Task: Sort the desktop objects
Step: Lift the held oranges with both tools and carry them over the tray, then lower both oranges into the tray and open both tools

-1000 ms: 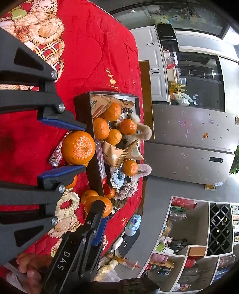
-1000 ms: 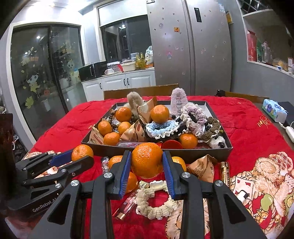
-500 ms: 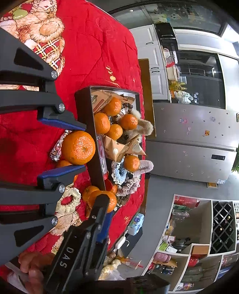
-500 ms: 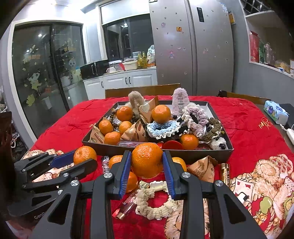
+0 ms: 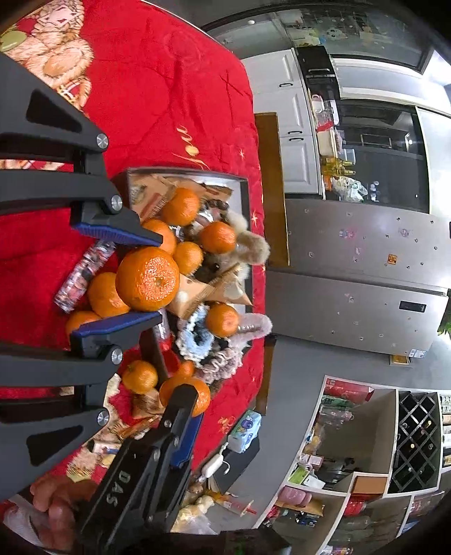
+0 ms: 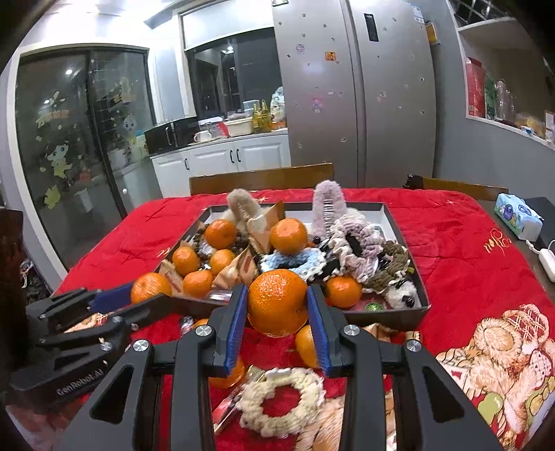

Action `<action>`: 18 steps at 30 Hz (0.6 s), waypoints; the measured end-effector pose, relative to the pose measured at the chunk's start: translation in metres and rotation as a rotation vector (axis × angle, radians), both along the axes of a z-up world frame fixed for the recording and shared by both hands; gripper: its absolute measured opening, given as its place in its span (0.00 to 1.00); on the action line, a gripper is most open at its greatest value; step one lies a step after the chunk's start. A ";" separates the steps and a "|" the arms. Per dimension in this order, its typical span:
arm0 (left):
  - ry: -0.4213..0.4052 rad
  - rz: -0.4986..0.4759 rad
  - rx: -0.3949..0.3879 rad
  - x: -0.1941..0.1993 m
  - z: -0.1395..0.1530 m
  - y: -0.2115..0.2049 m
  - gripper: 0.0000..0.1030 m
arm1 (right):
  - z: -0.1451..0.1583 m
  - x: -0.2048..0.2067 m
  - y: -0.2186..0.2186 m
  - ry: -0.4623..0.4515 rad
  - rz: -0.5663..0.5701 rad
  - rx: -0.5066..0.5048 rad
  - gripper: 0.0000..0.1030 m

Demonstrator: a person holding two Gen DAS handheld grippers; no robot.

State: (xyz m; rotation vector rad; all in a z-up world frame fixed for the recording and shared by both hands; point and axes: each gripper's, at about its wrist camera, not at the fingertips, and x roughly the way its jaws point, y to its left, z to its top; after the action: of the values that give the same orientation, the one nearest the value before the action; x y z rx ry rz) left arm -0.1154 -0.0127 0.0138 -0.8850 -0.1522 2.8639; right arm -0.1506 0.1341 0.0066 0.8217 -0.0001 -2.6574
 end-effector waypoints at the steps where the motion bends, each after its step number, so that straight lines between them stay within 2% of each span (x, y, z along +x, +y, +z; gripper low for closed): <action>1: -0.002 -0.007 0.003 -0.003 0.002 0.001 0.38 | 0.001 -0.003 0.001 0.002 -0.006 0.004 0.32; 18: -0.026 0.011 -0.019 -0.074 0.020 0.003 0.38 | 0.015 -0.064 0.004 -0.021 -0.024 0.029 0.32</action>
State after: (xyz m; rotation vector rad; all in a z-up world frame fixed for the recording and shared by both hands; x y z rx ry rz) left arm -0.1898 -0.0097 0.0334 -0.9278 -0.1333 2.8694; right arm -0.2145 0.1386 0.0212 0.8645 0.0228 -2.6765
